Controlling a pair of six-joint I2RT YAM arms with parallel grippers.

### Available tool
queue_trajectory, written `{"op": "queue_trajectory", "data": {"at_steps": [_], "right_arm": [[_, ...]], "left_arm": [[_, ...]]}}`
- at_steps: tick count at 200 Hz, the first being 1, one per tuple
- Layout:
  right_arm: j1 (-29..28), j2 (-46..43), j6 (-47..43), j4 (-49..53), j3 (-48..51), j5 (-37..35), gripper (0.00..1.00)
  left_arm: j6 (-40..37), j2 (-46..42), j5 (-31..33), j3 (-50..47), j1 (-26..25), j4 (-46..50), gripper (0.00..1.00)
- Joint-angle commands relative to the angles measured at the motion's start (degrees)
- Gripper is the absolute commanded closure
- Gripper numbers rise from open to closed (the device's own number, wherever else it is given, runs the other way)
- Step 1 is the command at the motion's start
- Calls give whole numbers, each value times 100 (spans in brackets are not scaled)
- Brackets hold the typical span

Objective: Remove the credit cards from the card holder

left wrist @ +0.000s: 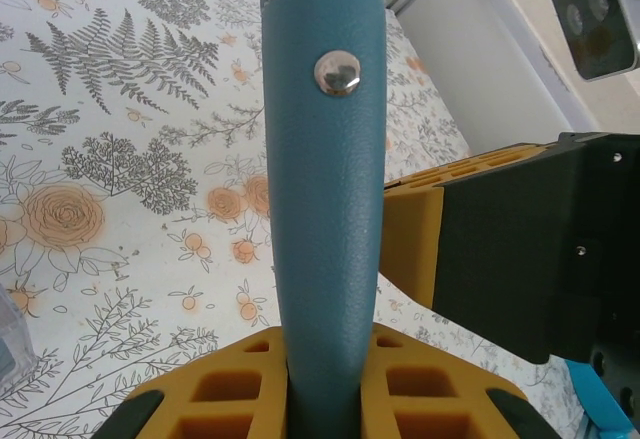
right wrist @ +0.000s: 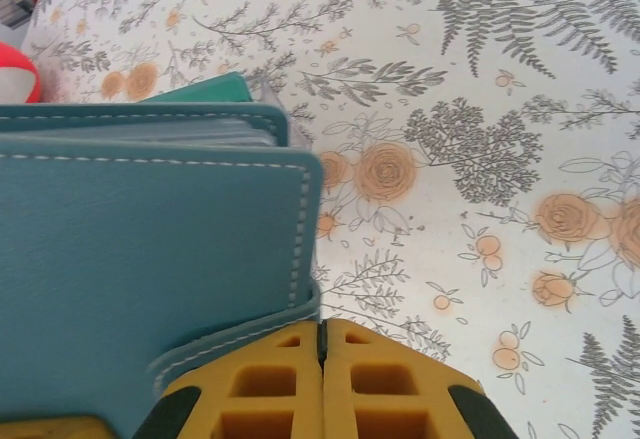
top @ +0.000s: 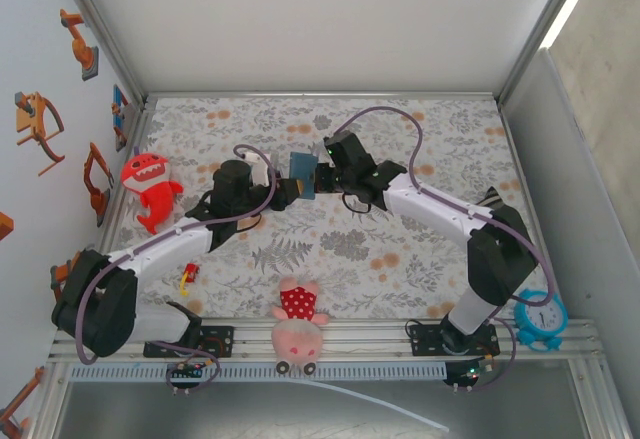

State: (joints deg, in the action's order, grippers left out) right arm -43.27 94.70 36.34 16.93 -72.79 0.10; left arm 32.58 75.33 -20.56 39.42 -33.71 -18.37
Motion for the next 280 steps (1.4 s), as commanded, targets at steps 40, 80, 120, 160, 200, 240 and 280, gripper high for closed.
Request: {"op": "queue_trajectory", "data": {"at_steps": [40, 80, 120, 160, 200, 240, 280], "right_arm": [[2, -239, -162, 168, -7, -92, 100], [2, -475, -145, 55, 10, 139, 95], [-6, -461, -51, -214, 24, 508, 81], [-6, -239, -42, -277, -111, 786, 72], [-10, -84, -31, -383, -138, 989, 68], [-11, -13, -56, -530, -103, 1198, 59], [-6, 56, -80, -352, -95, 939, 66]], "left_arm": [[-56, -124, -107, 82, -27, -214, 100], [-75, -84, -61, 81, -30, -200, 100], [-91, -49, -114, 118, -24, -209, 100], [-99, -33, -144, 120, -30, -202, 100], [-98, -33, -184, 120, -30, -219, 100], [-93, -18, -251, 119, -28, -240, 100], [-111, -86, -335, 92, -30, -351, 100]]}}
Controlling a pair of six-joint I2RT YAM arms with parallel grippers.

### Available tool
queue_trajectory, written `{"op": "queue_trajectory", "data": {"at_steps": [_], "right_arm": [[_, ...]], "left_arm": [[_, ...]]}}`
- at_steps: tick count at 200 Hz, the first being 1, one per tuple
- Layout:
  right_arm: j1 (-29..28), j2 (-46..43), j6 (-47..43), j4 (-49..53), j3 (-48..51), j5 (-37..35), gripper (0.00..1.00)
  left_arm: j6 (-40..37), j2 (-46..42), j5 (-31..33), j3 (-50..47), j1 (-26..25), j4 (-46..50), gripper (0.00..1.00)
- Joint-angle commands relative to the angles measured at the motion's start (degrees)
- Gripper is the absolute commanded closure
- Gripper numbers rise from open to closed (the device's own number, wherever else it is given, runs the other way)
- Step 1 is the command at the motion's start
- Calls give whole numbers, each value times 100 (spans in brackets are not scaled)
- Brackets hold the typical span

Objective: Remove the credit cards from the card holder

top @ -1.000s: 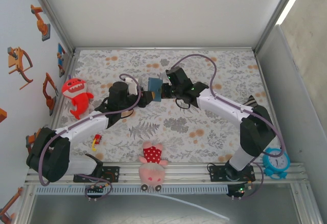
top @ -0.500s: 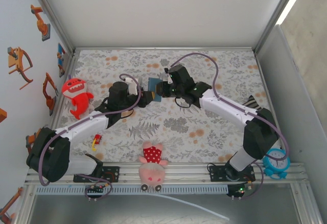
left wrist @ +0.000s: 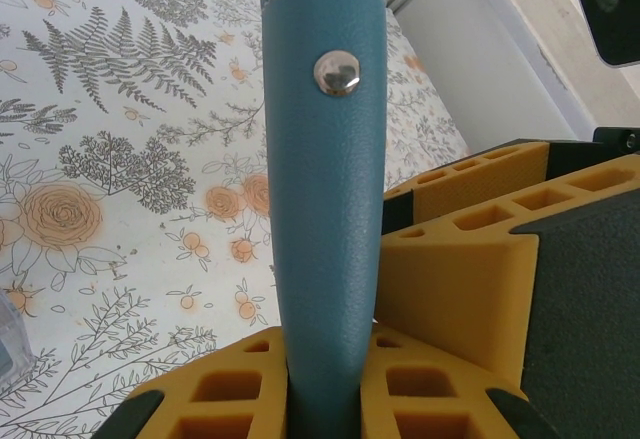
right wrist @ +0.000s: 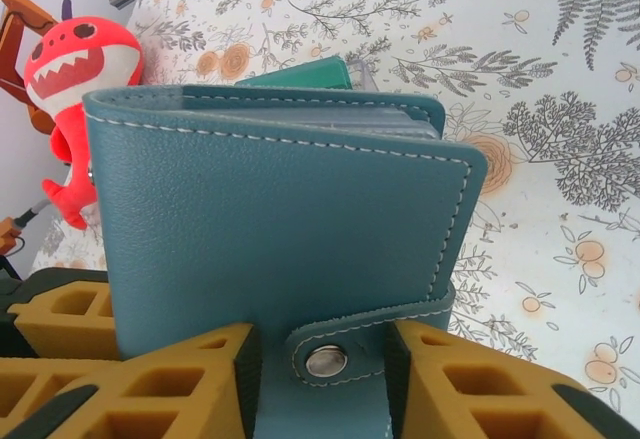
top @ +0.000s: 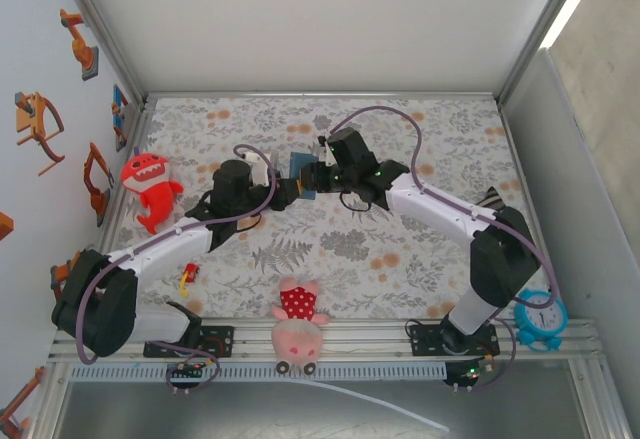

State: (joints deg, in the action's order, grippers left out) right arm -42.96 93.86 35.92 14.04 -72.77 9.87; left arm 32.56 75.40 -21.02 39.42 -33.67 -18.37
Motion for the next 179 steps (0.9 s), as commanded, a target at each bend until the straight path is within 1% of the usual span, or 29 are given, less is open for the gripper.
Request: {"op": "queue_trajectory", "data": {"at_steps": [1, 37, 59, 89, 113, 163, 179], "right_arm": [[-37, 140, -40, -57, -97, -42, 66], [-20, 237, -29, 195, -99, -336, 72], [6, 237, -12, 292, -80, -505, 74], [24, 228, 10, 310, -35, -556, 77], [33, 228, 15, 315, -26, -554, 82], [52, 185, 14, 310, 0, -602, 100], [51, 163, 9, 311, 0, -600, 100]], "left_arm": [[-109, -94, -289, 92, -39, -351, 100], [-166, -203, -272, 51, -35, -356, 100], [-186, -270, -238, 22, -34, -352, 100], [-180, -306, -201, -13, -33, -325, 100], [-161, -321, -180, -24, -29, -355, 100], [-167, -339, -122, -13, -34, -352, 100], [-169, -309, -112, 0, -30, -351, 100]]}}
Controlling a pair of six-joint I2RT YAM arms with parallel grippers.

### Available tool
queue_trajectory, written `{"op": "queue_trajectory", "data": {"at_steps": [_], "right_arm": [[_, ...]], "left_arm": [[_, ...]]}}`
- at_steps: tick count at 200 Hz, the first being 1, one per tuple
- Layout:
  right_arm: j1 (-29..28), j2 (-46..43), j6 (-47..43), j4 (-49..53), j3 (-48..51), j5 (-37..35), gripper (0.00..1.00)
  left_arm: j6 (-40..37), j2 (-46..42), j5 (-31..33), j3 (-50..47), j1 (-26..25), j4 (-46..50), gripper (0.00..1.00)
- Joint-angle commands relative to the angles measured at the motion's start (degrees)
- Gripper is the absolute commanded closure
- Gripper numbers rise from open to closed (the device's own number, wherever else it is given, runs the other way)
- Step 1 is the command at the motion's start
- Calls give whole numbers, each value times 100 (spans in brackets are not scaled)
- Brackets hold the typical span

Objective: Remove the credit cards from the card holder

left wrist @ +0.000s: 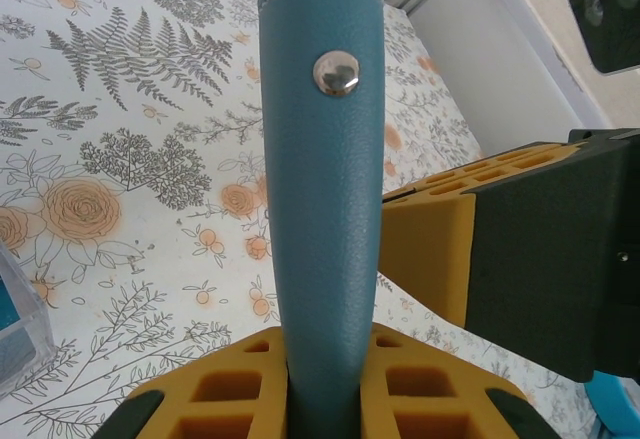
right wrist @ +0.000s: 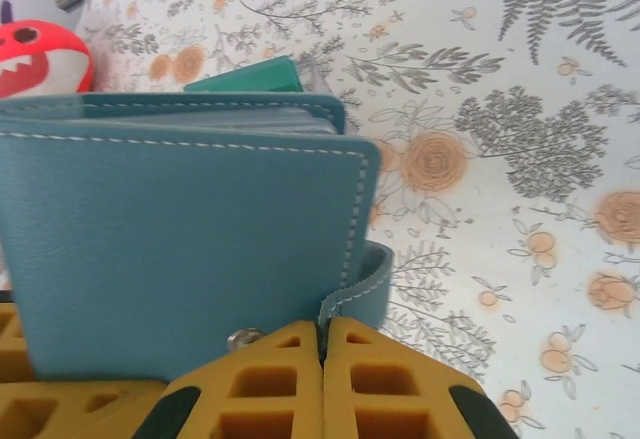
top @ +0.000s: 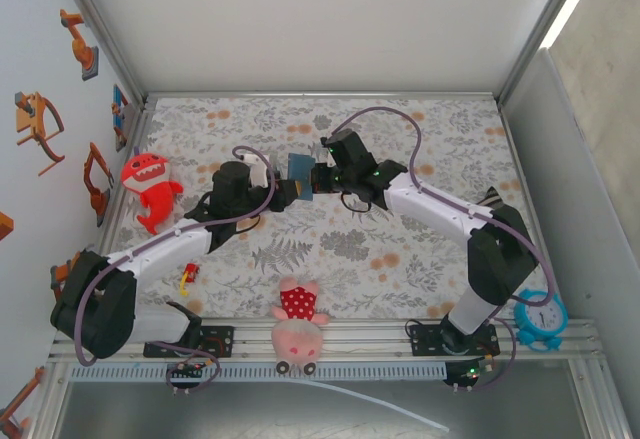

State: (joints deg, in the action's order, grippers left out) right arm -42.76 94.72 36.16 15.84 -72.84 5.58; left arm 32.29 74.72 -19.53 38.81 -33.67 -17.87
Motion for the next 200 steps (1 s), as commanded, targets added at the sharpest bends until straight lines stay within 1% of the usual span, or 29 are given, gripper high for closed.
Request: {"op": "queue_trajectory", "data": {"at_steps": [1, 38, 91, 119, 159, 200], "right_arm": [[36, 76, -14, 131, 6, -176, 100], [66, -3, -35, 139, 63, -280, 100], [297, -288, -55, 148, 374, -461, 100], [392, -363, -289, 90, 337, -248, 100], [425, -379, -663, -7, 200, -97, 100], [777, -427, -613, -277, 329, 279, 100]], "left_arm": [[-144, -240, -262, 59, -32, -402, 100], [-135, -245, -179, 48, -25, -335, 100], [-219, -398, -95, 73, -12, -149, 100], [-141, -504, -138, 75, 0, -190, 100], [86, -476, -419, 133, 11, -369, 100], [182, -537, -879, 240, 48, -569, 100]]}}
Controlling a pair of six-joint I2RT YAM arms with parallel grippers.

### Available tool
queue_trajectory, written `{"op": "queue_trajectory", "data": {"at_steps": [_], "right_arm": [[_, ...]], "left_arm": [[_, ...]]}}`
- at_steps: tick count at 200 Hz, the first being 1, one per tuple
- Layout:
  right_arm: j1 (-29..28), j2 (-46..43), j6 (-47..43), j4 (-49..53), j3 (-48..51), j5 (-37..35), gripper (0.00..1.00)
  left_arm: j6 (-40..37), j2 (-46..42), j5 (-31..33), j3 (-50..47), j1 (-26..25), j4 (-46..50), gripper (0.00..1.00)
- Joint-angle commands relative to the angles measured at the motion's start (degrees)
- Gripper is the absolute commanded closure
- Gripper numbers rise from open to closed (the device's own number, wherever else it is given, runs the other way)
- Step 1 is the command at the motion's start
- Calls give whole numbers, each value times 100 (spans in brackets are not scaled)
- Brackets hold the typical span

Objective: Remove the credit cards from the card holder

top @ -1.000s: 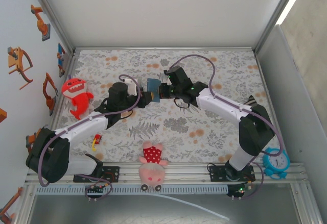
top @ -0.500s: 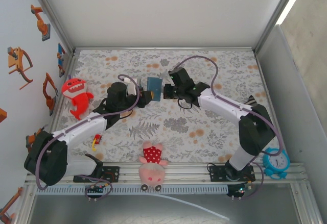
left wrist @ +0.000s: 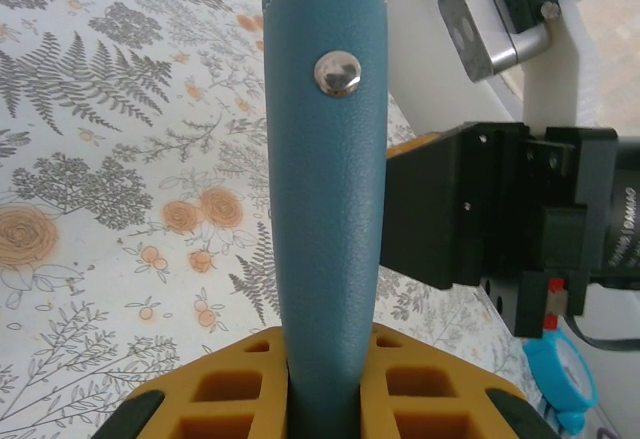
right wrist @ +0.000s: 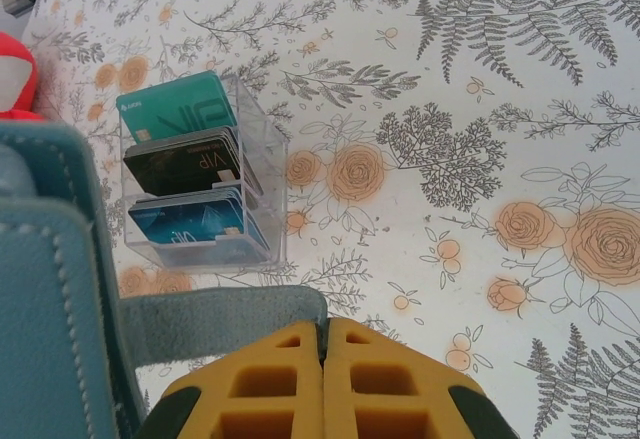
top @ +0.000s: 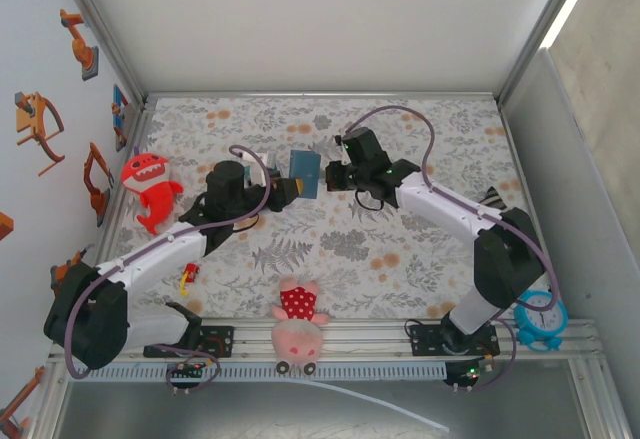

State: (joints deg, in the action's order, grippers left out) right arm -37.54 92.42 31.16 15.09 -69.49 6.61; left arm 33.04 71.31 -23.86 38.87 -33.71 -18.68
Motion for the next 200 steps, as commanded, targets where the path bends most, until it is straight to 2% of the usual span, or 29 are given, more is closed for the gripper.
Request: {"op": "queue_trajectory", "data": {"at_steps": [1, 10, 45, 98, 122, 200], "right_arm": [[264, -198, -107, -215, 0, 193, 100], [337, -230, -69, -309, 58, 296, 98], [533, -481, 17, -533, 293, 332, 76], [754, -1008, 4, -840, 705, 481, 57], [800, -1366, 12, -1195, 1078, 634, 49], [1099, -2708, 337, -3417, 2524, 2337, 26]], "left_arm": [[107, -201, -454, 234, 51, -483, 100], [103, -222, -536, 257, 49, -462, 100], [231, -272, -962, 229, 150, -679, 100], [643, -361, -1507, 64, 351, -1489, 100], [849, -298, -1984, 129, 482, -1771, 100], [1945, 202, -3169, 313, 656, -3364, 100]]}}
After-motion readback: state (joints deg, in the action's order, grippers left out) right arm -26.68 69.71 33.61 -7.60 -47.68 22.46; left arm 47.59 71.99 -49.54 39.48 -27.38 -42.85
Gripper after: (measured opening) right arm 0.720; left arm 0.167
